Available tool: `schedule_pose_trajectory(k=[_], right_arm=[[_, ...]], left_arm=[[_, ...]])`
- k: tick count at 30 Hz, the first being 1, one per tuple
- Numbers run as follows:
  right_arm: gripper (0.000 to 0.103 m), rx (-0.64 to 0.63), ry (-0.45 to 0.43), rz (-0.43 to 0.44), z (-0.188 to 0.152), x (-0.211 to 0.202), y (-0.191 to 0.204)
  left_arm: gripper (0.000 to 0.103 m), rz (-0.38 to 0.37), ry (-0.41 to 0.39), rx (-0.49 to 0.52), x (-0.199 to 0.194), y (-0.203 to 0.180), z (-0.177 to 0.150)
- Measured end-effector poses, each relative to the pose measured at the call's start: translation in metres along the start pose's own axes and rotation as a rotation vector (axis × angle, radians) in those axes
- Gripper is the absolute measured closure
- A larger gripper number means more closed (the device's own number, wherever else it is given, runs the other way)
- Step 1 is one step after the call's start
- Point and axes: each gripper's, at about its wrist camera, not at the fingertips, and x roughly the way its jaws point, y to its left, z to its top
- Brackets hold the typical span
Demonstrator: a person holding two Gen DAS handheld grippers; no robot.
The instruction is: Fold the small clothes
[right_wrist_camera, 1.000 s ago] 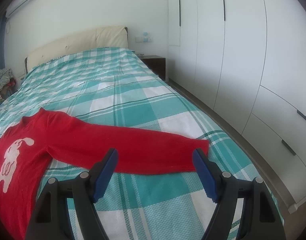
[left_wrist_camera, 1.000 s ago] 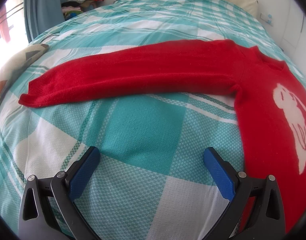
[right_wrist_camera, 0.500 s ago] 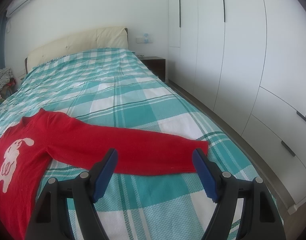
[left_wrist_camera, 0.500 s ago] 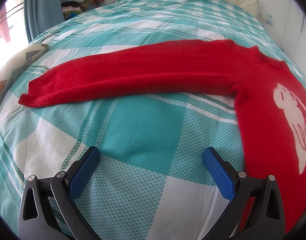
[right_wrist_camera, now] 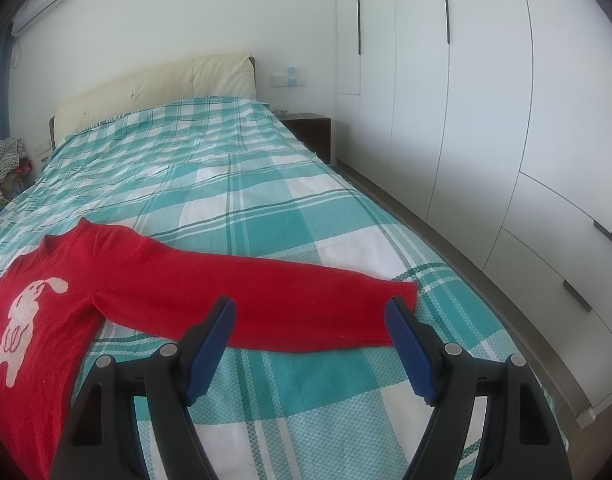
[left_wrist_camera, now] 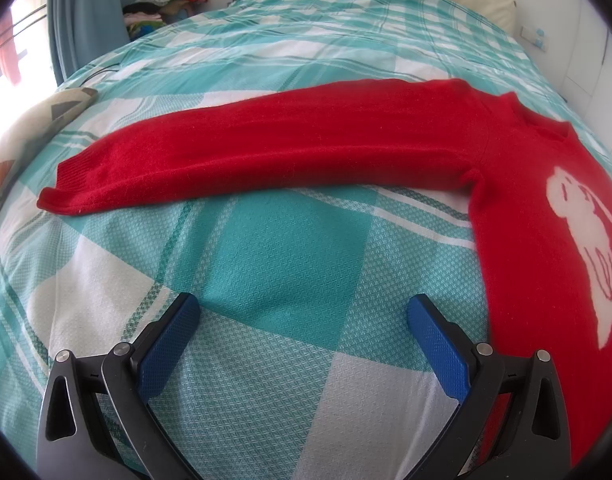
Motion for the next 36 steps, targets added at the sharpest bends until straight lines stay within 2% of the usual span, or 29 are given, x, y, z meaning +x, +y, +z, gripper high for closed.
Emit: schedule_pose_trajectory(k=[36], right_arm=[[0.027, 0.015, 0.006, 0.004, -0.0005, 0.0029, 0.0009]], left_arm=[[0.000, 0.001, 0.000, 0.000, 0.0000, -0.0001, 0.0005]])
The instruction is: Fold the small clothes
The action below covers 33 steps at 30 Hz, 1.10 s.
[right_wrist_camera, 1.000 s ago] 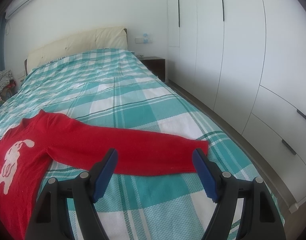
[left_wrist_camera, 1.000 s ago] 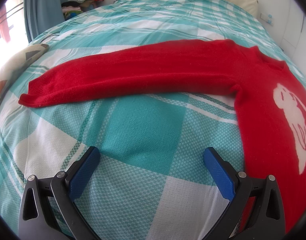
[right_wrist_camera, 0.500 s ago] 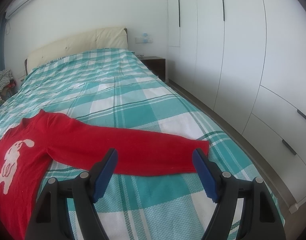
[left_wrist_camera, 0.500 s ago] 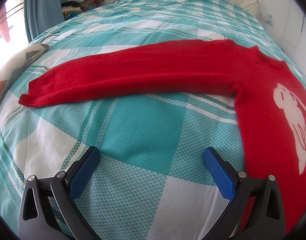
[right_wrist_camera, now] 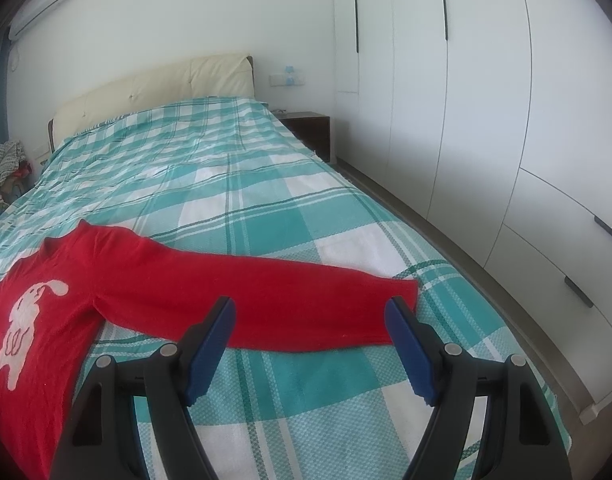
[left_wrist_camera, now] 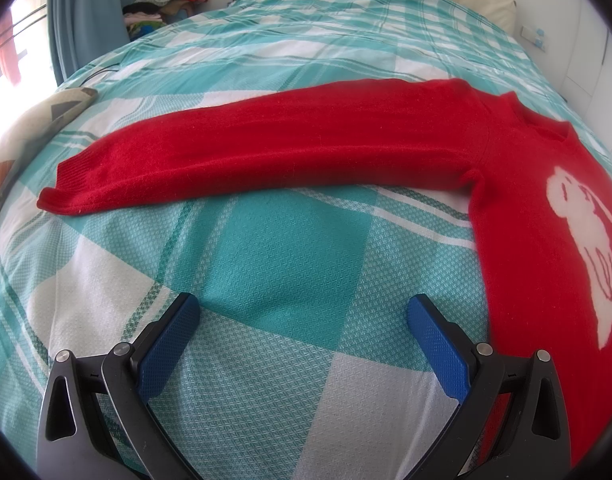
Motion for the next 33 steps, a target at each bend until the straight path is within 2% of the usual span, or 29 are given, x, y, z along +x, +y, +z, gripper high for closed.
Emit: schedule_pose_trajectory(k=[33], right_arm=[[0.027, 0.031, -0.005, 0.010, -0.0001, 0.0004, -0.0031]], left_arm=[[0.000, 0.001, 0.000, 0.000, -0.0001, -0.0001, 0.0001]])
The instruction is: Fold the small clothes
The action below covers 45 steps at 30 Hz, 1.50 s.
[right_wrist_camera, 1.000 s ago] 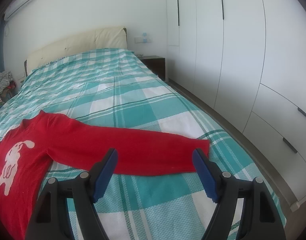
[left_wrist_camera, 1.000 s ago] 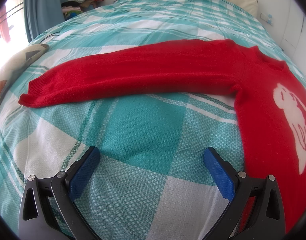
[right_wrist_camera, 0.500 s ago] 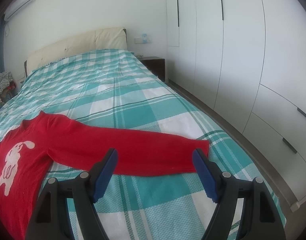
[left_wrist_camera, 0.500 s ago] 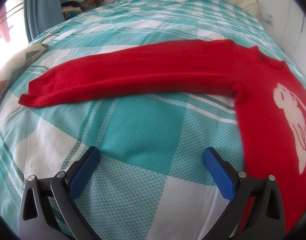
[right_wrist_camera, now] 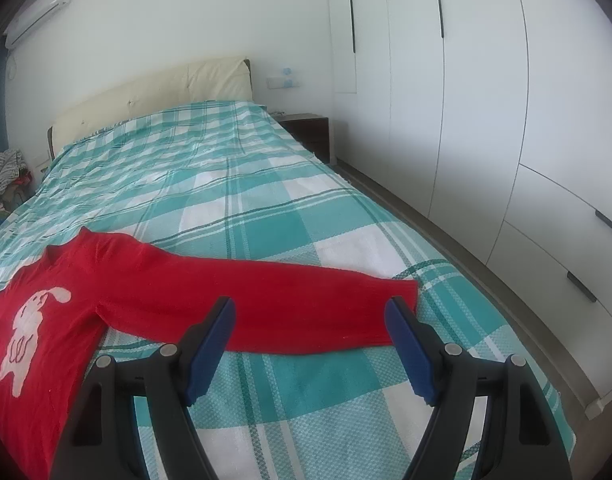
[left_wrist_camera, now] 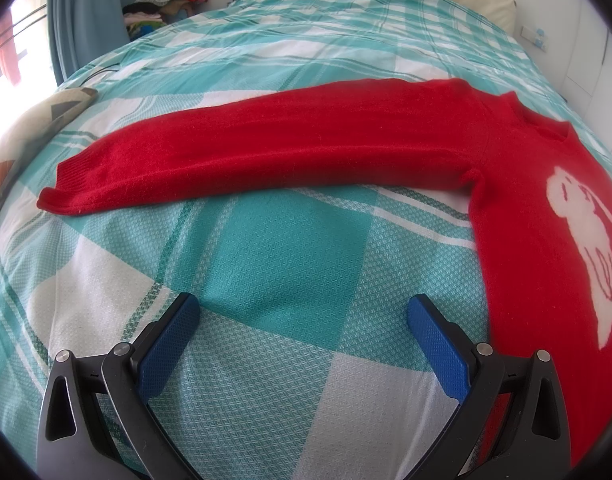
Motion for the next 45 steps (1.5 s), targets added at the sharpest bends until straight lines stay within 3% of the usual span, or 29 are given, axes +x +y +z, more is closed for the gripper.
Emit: schedule_pose_trajectory(k=[45], right_arm=[[0.027, -0.016, 0.003, 0.005, -0.0013, 0.0003, 0.0041]], left_arm=[[0.000, 0.001, 0.000, 0.000, -0.0002, -0.0004, -0.0002]])
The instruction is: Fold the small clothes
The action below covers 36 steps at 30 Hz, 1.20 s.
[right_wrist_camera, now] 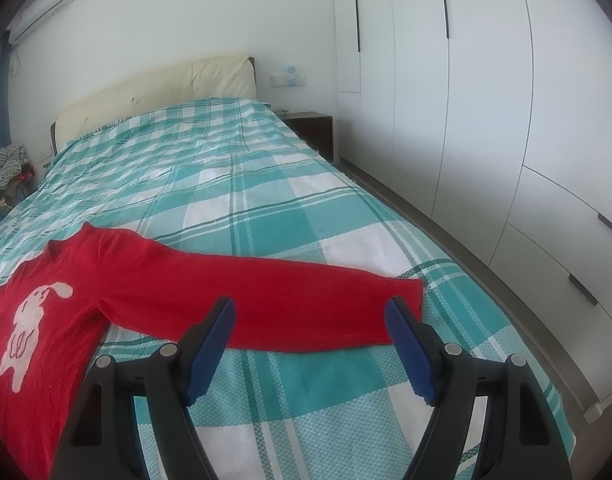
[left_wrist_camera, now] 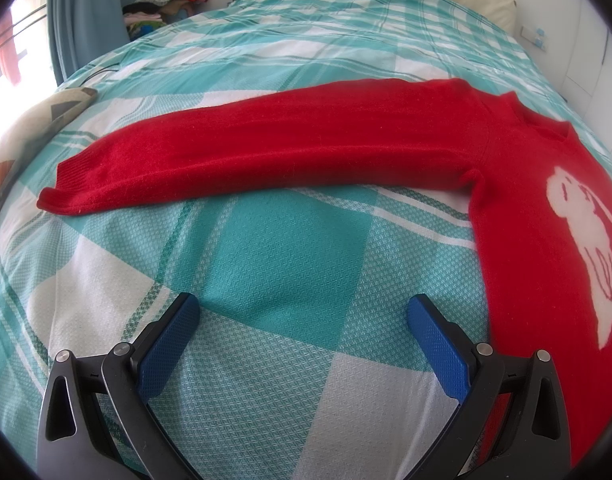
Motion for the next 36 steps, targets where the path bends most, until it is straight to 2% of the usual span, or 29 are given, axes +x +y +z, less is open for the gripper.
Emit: schedule_pose_trajectory(k=[36], right_arm=[[0.027, 0.028, -0.003, 0.008, 0.0018, 0.0008, -0.0072]], left_arm=[[0.000, 0.001, 0.000, 0.000, 0.0000, 0.0002, 0.0002]])
